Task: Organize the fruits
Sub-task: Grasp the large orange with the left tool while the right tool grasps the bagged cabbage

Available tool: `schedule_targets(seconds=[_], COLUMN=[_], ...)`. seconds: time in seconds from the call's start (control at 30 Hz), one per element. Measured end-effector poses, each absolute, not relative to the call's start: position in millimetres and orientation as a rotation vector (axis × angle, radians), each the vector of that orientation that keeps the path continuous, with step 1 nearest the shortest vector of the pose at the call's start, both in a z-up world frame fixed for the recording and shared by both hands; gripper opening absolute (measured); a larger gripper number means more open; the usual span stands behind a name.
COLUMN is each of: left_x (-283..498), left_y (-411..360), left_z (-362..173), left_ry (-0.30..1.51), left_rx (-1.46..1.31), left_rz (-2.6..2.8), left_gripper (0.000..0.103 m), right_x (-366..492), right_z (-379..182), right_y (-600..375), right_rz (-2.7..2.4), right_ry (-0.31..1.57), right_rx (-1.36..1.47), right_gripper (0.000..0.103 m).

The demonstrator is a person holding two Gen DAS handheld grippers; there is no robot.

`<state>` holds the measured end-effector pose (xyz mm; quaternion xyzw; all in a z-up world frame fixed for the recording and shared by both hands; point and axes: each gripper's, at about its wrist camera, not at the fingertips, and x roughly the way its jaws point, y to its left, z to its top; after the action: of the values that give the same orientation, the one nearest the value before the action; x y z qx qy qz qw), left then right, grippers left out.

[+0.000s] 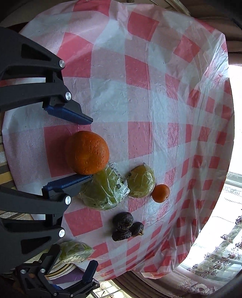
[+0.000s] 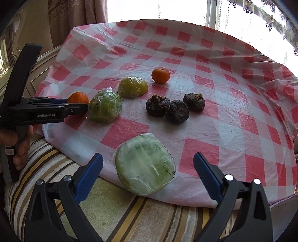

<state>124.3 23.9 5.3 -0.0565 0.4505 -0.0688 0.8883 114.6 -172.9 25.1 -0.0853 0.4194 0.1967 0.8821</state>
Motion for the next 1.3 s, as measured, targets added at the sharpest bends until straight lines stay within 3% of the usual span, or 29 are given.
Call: schedule_targets(seconds=[0.1, 0.27, 0.37, 1.3], left_x=[123.4, 121.8, 121.8, 91.7], left_y=[19.3, 15.3, 15.3, -23.1], left_z=[7.0, 8.4, 8.6, 43.7], left_ry=[0.929, 0.925, 0.923, 0.843], left_rx=[-0.094, -0.077, -0.068, 0.024], left_rz=[-0.151, -0.143, -0.139, -0.238], left_gripper=[0.043, 0.042, 0.042, 0.041], right_x=[117.8, 120.7, 119.6, 96.8], right_z=[23.1, 18.9, 17.1, 37.0], right_y=[-172.7, -173.3, -172.4, -205.0], right_rz=[0.415, 0.423, 0.437, 0.388], right_ry=[0.886, 0.91, 0.917, 0.845], right_rx=[-0.172, -0.158, -0.158, -0.067], right_gripper=[0.096, 0.071, 0.061, 0.059])
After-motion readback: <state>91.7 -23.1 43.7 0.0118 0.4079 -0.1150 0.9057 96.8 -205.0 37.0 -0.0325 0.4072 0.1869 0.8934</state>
